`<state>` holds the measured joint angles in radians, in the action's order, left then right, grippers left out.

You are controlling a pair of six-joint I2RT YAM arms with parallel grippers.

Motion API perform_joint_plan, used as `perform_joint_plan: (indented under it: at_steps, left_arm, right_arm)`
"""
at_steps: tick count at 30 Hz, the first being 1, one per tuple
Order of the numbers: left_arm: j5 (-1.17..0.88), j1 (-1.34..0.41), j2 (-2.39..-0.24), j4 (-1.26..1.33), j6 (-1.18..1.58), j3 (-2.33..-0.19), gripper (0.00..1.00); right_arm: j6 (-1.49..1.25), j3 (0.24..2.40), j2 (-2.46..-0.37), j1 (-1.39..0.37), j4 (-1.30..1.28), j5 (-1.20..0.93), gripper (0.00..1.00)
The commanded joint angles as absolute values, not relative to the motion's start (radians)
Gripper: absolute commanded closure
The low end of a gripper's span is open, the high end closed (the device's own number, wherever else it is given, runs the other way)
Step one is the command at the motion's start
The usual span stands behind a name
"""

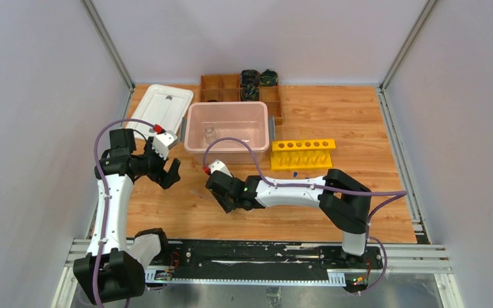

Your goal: Organize the chemistry lab equipment

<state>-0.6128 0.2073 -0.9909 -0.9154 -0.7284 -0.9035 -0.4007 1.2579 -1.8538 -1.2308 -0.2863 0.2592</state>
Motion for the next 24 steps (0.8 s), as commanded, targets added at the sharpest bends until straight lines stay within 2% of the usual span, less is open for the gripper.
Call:
perform_joint_plan:
  at_steps: [1,3,5,7,9,12,16,24]
  left_arm:
    - [-0.616,0.213,-0.981,-0.919,-0.725,-0.938,0.10]
    - [-0.618,0.213,-0.981,-0.919,-0.722,-0.940,0.10]
    - [-0.620,0.213,-0.982,-0.919,-0.719,-0.942,0.10]
    - [-0.621,0.213,-0.982,-0.919,-0.717,-0.945,0.10]
    - [-0.623,0.213,-0.983,-0.919,-0.715,-0.948,0.10]
    - [-0.626,0.213,-0.983,-0.919,-0.715,-0.949,0.10]
    - [-0.631,0.213,-0.988,-0.919,-0.714,-0.953,0.10]
    - [-0.627,0.213,-0.985,-0.919,-0.714,-0.960,0.10]
  right_arm:
    - [-0.409,1.226,-1.821,-1.249,-0.287,0.296,0.78]
    - [-0.403,1.221,-1.819,-1.249,-0.286,0.293,0.80]
    - [-0.391,1.216,-1.821,-1.249,-0.285,0.281,0.76]
    - [-0.381,1.215,-1.825,-1.249,-0.291,0.283,0.59]
    - [-0.387,1.214,-1.824,-1.249,-0.306,0.299,0.47]
    - [-0.425,1.203,-1.810,-1.249,-0.326,0.331,0.40]
    - [-0.499,1.191,-1.785,-1.259,-0.364,0.400,0.43]
    - [-0.489,1.188,-1.766,-1.271,-0.324,0.422,0.69]
